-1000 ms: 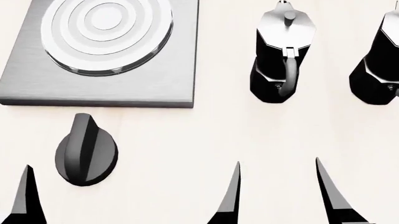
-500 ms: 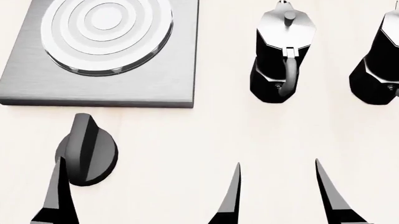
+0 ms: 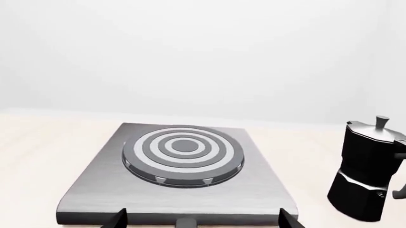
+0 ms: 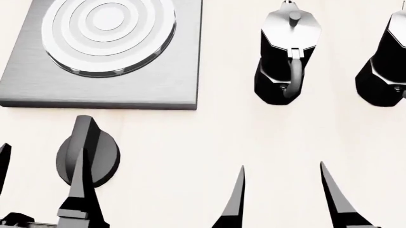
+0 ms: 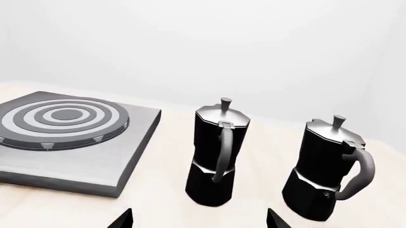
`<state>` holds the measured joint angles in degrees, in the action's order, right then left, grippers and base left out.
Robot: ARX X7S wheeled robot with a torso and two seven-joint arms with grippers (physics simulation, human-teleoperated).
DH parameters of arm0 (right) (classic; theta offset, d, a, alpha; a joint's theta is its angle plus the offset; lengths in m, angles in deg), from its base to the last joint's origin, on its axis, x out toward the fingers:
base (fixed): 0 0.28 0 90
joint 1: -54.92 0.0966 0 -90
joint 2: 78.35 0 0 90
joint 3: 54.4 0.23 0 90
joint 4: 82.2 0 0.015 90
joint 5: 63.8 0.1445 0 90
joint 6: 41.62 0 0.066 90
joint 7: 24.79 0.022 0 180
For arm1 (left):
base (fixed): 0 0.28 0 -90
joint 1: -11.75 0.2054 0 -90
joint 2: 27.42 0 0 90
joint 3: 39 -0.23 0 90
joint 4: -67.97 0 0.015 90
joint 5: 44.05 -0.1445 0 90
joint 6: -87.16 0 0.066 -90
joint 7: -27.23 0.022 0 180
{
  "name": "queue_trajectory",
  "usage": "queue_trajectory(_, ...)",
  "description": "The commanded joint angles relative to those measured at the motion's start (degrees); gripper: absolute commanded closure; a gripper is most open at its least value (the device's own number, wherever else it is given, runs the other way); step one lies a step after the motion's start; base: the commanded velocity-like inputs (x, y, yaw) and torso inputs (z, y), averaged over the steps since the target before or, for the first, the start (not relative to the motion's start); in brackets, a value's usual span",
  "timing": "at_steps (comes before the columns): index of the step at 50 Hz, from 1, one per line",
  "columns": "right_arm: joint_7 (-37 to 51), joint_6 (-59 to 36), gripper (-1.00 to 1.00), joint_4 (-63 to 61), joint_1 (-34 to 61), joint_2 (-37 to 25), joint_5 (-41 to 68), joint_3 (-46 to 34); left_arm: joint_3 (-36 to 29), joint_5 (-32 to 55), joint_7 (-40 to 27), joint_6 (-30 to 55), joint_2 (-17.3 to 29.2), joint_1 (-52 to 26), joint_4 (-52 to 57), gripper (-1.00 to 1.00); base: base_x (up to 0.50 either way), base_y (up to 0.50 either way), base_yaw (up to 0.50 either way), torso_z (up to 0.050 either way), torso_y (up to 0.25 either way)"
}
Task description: Turn off the stove.
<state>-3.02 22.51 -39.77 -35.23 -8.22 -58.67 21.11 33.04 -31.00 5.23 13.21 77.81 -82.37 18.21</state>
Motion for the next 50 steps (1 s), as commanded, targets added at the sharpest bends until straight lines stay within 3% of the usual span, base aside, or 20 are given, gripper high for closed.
queue_trajectory(1, 0.09, 0.08, -1.0, 0.07, -0.06, -0.15, 0.36, 0.12, -1.28, -1.12, -0.59, -1.11, -0.96, -1.77, -3.32, -1.0, 0.0, 0.0, 0.0, 0.0, 0.0)
queue_trajectory(50, 0.7, 0.22, -1.0, 0.81, 0.38, -0.77, 1.18, -0.57, -3.71, -5.39, -2.9, -8.78, -4.25, -9.32, -23.11, -1.0, 0.0, 0.0, 0.0, 0.0, 0.0)
